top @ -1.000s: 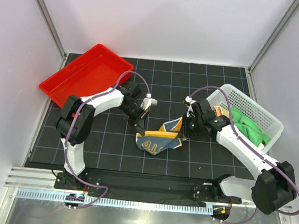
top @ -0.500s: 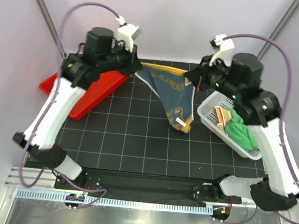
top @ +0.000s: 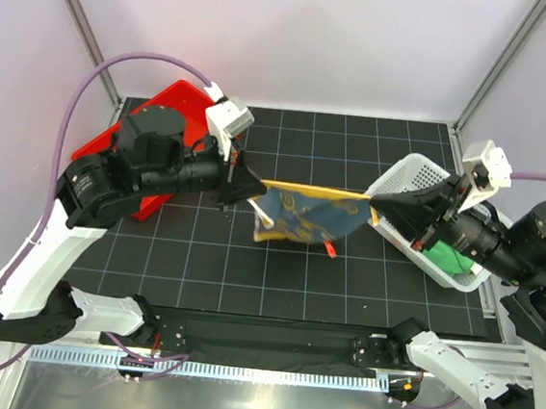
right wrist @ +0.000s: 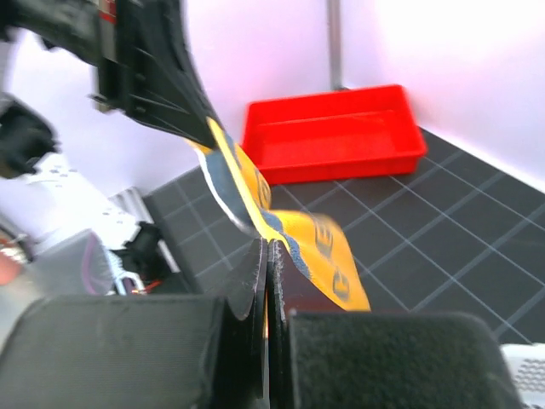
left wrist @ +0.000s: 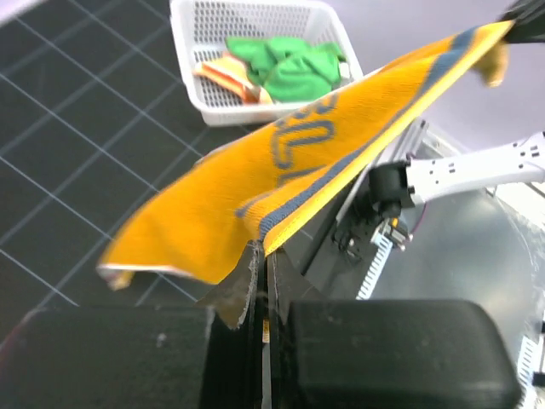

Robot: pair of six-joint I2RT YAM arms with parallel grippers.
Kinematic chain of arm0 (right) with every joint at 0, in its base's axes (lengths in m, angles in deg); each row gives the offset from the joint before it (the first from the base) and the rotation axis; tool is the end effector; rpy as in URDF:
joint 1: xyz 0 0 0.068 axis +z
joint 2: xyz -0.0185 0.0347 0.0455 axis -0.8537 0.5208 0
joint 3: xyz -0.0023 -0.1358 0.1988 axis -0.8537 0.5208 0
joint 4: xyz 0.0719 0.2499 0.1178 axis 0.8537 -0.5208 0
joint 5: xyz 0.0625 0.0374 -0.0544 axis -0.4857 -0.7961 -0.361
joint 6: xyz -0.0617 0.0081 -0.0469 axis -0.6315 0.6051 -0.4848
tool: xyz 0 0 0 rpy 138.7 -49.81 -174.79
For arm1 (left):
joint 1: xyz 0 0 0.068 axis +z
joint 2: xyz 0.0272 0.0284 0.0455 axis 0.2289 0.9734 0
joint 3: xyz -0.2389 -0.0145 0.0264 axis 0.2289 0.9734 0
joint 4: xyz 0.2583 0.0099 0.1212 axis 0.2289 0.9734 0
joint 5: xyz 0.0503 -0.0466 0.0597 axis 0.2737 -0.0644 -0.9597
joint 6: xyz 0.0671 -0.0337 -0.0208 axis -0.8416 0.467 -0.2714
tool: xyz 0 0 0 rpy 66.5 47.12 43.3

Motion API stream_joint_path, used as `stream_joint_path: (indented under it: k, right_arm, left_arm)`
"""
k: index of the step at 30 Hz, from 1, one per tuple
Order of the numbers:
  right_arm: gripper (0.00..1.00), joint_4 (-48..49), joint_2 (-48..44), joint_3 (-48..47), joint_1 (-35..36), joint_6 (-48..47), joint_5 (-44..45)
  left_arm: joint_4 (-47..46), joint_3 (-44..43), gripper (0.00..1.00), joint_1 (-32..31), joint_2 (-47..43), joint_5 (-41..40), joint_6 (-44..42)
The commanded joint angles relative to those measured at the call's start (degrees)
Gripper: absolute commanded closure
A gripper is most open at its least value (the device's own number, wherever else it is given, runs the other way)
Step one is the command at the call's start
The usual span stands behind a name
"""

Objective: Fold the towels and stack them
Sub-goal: Flatten out the crumpled towel

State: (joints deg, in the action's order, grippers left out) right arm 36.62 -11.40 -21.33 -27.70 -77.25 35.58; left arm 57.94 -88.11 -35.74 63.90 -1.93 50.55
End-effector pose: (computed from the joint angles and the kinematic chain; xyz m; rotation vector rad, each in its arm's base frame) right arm 0.1139 0.0987 0.5212 -0.6384 1.4958 0.8422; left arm 0.1544 -0.2008 0.5022 0.7472 1.8396 -0.9602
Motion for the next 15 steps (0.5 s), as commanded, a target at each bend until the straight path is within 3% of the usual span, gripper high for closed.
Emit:
stream_joint_path:
  k: [1,4,9,12,13,15]
  right_arm:
    - [0.99,6.3,-1.6,2.6,-0.3,5.1,-4.8]
    - [0.99,7.4,-0.7,2.3,-0.3,4.8,-3.1]
    - [0.99,6.3,4.5,1.1,-0.3,-1.7,7.8]
    - [0.99,8.1,11.1,0.9,-0.3,-4.8,14.7]
    - [0.99,8.5,13.1,0.3,-0.3,-6.4,15.7]
    - [0.99,8.3,19.4,-2.1,-0.4,-6.6,15.1]
  left_arm:
    - [3.7,-1.6,1.0,-2.7,-0.6,-4.5,3.1]
    - [6.2,-5.7,1.0,-3.0,0.8,-10.0,3.2]
    - [11.8,-9.5,1.0,-2.5,7.1,-23.5,1.0]
    - [12.4,-14.5,1.0,2.5,13.9,-21.3,0.0]
    - [12.1,-15.8,1.0,7.0,15.6,-17.0,0.0]
    - [11.6,-20.1,1.0,9.3,19.1,-11.3,-1.2]
